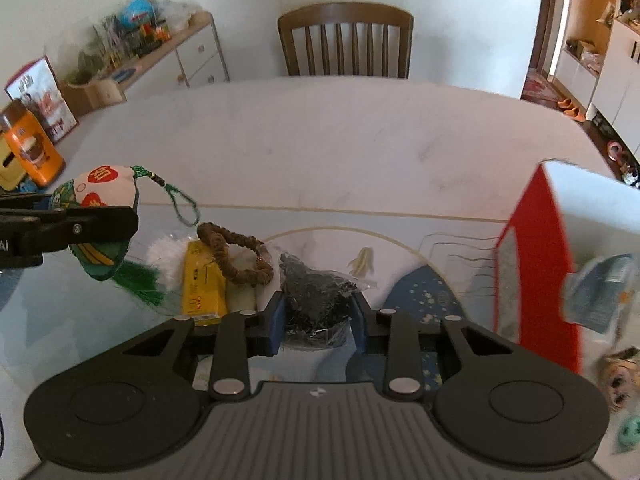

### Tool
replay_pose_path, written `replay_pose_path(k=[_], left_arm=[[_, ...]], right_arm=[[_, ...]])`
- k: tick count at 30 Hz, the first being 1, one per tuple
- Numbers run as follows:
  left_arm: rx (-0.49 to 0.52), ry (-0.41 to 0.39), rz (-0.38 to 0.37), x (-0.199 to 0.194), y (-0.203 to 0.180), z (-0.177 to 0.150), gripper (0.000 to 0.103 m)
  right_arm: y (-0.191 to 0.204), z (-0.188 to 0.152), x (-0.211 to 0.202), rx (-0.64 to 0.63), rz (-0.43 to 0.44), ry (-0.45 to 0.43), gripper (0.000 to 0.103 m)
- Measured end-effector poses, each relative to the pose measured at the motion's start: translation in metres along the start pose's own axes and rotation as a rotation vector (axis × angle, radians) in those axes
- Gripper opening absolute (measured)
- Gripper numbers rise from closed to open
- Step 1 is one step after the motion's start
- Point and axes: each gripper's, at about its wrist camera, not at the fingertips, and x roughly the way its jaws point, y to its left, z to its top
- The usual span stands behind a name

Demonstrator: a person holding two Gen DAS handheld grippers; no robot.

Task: Organize objects
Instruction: 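Carry the plush pouch and dark snack bag over the box with both tools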

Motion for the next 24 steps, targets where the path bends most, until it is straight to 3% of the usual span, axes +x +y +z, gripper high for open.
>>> replay_pose_path(k=[13,24], left_arm=[[0.056,-0.024,-0.067,-0.048,-0.061,0.014,0.063],[0.128,-0.029,-0.150,-0.054,-0.136,0.020,0.063]], right_arm=[[-0.024,-0.012,-0.092,0.033,0.048,-0.046,0.032],[-0.076,-0.021,-0.154,0.054,0.012,-0.117,0.032]])
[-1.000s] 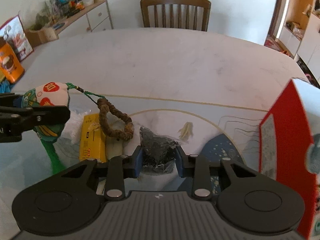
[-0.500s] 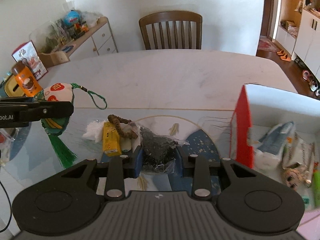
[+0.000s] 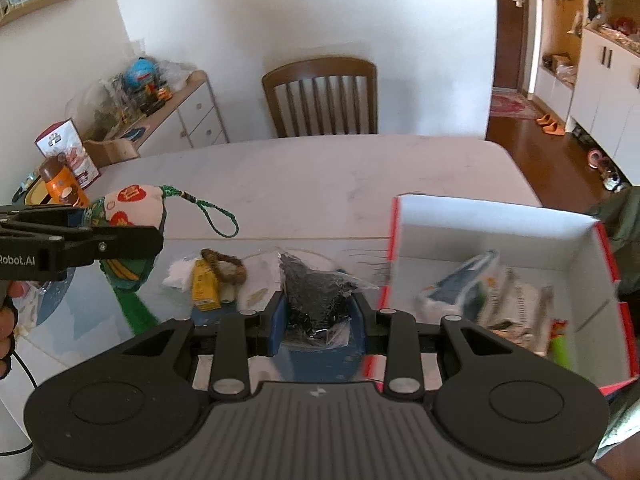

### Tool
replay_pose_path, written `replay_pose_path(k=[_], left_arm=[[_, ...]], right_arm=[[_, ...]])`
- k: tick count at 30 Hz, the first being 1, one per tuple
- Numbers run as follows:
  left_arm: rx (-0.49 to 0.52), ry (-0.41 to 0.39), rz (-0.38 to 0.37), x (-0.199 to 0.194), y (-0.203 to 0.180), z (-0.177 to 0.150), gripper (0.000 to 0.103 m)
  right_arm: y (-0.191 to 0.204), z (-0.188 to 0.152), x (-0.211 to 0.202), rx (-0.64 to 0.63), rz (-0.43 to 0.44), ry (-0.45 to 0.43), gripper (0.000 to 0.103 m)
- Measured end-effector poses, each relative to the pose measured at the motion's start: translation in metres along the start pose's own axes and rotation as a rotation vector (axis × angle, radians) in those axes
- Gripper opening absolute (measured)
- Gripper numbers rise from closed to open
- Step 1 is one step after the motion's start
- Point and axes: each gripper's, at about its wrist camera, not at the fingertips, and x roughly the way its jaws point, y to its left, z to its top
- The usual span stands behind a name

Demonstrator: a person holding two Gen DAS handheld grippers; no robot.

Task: Organize objects
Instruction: 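Carry the plush pouch and dark snack bag over the box with both tools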

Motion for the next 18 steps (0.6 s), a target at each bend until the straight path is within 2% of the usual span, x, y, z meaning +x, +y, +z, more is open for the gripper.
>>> replay_pose_path(k=[18], left_arm=[[0.097,0.048,-0.060,0.068,-0.105,0.019,0.063]], right_arm=[[-0.136,-0.012,-0.039,0.092,-0.154,-0.060,0.032]])
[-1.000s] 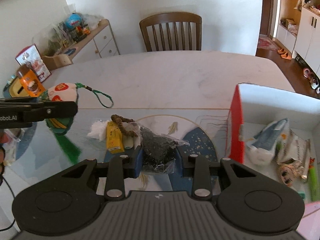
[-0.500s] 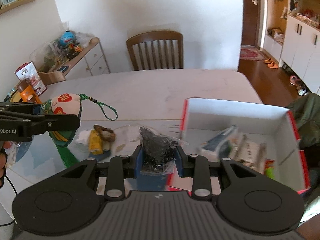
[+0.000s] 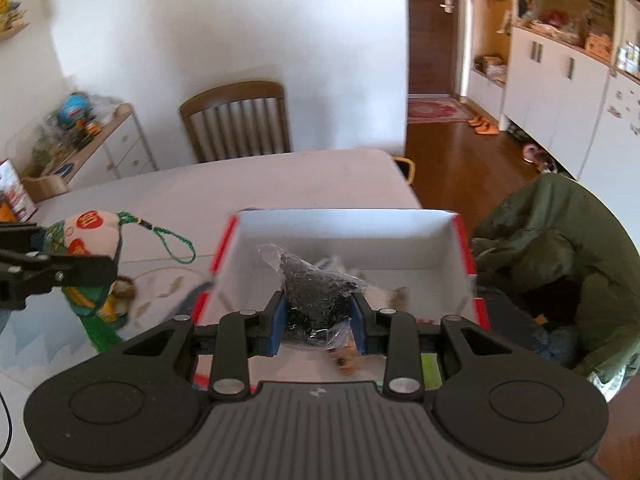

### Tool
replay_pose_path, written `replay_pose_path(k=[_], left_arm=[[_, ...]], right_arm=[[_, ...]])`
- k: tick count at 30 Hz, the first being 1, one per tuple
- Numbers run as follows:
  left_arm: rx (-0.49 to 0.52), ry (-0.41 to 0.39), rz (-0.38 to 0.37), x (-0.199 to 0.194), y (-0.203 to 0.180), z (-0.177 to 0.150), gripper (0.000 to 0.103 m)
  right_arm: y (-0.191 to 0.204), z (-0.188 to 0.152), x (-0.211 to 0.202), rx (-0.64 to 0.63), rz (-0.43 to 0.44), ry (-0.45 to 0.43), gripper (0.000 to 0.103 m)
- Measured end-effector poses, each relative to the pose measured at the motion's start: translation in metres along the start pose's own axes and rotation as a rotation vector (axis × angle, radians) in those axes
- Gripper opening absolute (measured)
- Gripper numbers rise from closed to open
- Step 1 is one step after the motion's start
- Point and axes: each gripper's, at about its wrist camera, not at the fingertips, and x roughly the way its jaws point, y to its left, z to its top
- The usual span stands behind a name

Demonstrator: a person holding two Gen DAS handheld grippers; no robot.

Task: Organize objects
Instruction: 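Carry the plush pouch and dark snack bag over the box with both tools, then open the left tool dropping the pouch while the right tool releases the snack bag into the box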

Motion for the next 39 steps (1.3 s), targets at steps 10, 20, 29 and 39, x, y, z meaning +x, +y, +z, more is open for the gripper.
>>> replay_pose_path(k=[10,20,29,39], left_arm=[[0.055,0.011,0.014,0.052,-0.037,0.019,0.063],[0.070,0.137,0.028,0.118,-0.051,0.004,0.063],[0.083,0.263,0.049,0.160,-0.045,-0.020,0.064],[0.094,0.344,0.054,0.184,-0.038,-0.037,0.064]], right_arm=[[-0.061,0.004,0.020,0.028,-0.057,0.010,0.032],[-0.088,0.016,0.060,-0.014,-0.058,0.049,0.032],[-0.090,0.021,0.114,-0.040,-0.055,0.109,0.032],[-0.080,0.018,0.157,-0.101,-0.061,0.160,0.032]])
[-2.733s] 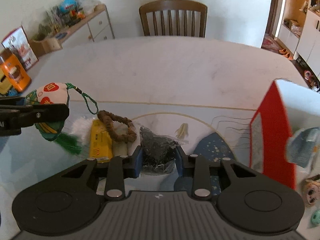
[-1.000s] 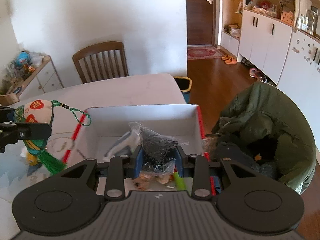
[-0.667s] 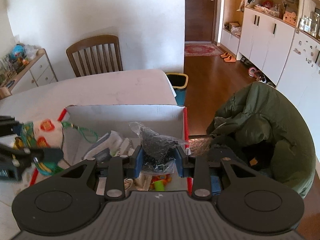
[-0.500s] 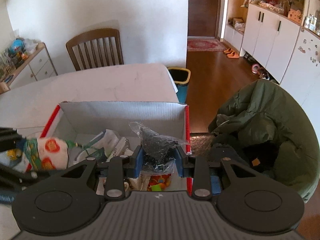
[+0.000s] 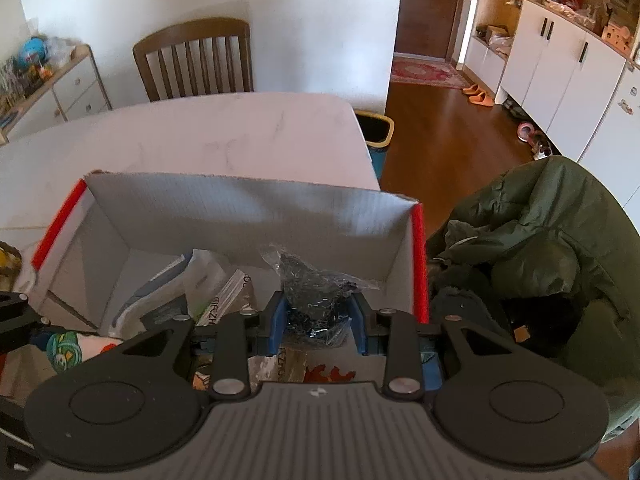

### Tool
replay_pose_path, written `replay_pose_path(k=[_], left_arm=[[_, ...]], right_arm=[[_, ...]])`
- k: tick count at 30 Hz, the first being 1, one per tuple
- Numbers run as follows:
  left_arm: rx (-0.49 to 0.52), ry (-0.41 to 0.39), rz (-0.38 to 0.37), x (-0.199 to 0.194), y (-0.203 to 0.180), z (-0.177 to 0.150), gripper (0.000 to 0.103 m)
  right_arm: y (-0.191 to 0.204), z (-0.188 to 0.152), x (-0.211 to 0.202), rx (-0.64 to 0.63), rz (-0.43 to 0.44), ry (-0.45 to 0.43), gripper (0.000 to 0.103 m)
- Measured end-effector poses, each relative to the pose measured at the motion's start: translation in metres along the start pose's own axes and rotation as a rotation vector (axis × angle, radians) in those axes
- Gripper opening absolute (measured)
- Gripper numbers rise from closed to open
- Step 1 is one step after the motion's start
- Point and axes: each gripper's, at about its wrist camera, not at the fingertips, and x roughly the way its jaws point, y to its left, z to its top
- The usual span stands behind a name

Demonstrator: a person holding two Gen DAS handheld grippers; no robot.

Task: Organize objects
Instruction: 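Open the left tool dropping the pouch while the right tool releases the snack bag into the box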

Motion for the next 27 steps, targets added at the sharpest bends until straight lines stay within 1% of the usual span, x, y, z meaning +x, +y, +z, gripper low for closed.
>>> replay_pose_path(k=[4,6,9,14,17,20,24,27], left_arm=[[-0.010,0.032,-0.021,0.008,0.001,0.000,0.064],[-0.012,0.041,-0.020,0.011,0.000,0.001,0.064],[-0.015,0.074,-0.017,0.017,0.000,0.005,0.064],[0.002,0.127,0.019,0.030,-0.004,0.009,0.065],[-0.003,0.147,0.024,0.035,-0.003,0.009,0.067],[-0.009,0.155,0.023,0.037,-0.005,0.008,0.068],[0.002,0.149,0.040,0.036,-0.008,0.008,0.072],[-0.009,0.142,0.031,0.035,-0.008,0.009,0.074]], right_arm=[[0.005,-0.003,0.012,-0.011,-0.014,0.018,0.032],[0.007,-0.003,0.017,-0.018,-0.020,0.027,0.033],[0.010,-0.002,0.020,-0.030,-0.022,0.026,0.033],[0.009,-0.001,0.021,-0.034,-0.019,0.028,0.034],[0.010,0.000,0.020,-0.033,-0.020,0.028,0.034],[0.009,0.001,0.019,-0.039,-0.021,0.030,0.034],[0.008,0.000,0.017,-0.046,-0.033,0.027,0.038],[0.006,-0.001,0.015,-0.042,-0.033,0.023,0.041]])
